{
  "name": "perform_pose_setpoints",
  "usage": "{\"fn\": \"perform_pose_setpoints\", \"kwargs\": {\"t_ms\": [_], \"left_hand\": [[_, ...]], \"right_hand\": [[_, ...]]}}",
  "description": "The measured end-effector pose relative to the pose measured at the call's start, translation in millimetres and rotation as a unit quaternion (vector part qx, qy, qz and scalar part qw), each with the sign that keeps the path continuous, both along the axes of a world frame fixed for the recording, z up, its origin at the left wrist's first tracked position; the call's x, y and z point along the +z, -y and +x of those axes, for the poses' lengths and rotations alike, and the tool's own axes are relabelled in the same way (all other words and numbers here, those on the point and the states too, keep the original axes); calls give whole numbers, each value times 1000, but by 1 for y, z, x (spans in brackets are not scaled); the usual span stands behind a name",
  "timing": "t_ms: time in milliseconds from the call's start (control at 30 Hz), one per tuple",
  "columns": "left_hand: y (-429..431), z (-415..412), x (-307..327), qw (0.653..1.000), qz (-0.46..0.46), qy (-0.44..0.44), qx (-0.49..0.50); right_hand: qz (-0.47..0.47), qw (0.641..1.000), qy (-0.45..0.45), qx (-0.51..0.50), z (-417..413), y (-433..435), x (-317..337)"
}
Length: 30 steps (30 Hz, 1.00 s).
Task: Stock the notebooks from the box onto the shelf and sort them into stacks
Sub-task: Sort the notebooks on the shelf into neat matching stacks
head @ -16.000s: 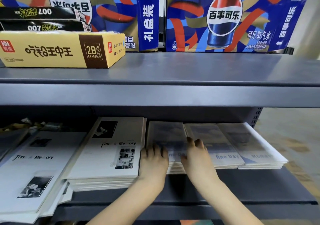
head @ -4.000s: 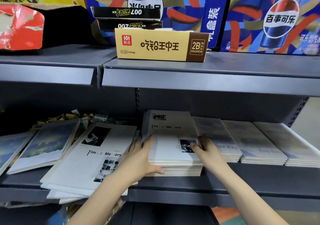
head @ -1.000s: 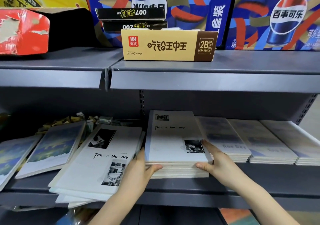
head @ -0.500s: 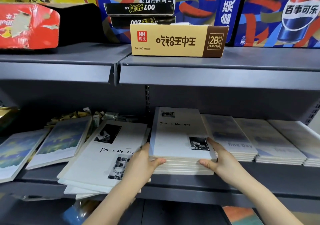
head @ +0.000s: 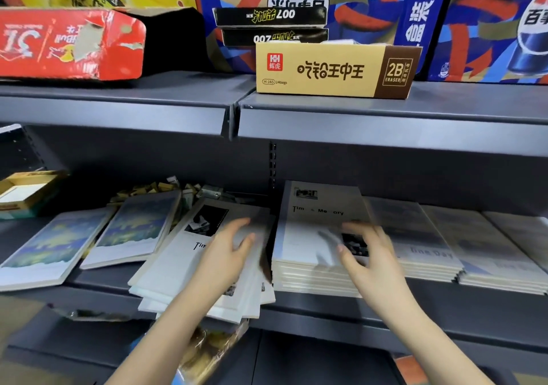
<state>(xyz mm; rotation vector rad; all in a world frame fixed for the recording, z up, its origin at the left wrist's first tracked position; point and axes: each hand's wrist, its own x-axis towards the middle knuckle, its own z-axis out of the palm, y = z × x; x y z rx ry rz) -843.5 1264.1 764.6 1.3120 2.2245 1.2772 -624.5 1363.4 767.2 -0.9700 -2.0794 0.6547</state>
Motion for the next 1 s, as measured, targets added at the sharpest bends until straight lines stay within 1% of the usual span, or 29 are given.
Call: {"fn": "perform_pose_setpoints", "kwargs": {"t_ms": [100, 233, 400, 500, 633, 800, 900, 1000], "left_hand": [[13, -17, 2, 999, 6, -25, 22], [29, -42, -4, 998, -1, -30, 62], [48, -64, -13, 992, -44, -41, 108], [57, -70, -17, 989, -66, -37, 126], [66, -76, -21, 986, -84, -31, 142], [72, -79, -24, 980, -96, -64, 162], [74, -81, -28, 979, -90, -65, 171], [74, -82, -32, 975, -92, -74, 187]], "right_hand": [[21, 999, 14, 28, -26, 9, 0], [23, 997, 21, 76, -63, 24, 0], [-16, 987, 51, 150, -105, 47, -4], [-43, 984, 59, 164, -126, 58, -10], [-54, 978, 113, 165, -144, 67, -21], [-55, 978, 161, 125, -150, 71, -32], [-68, 983, 149, 88, -153, 72, -37], [-112, 984, 126, 63, -156, 70, -36]]}}
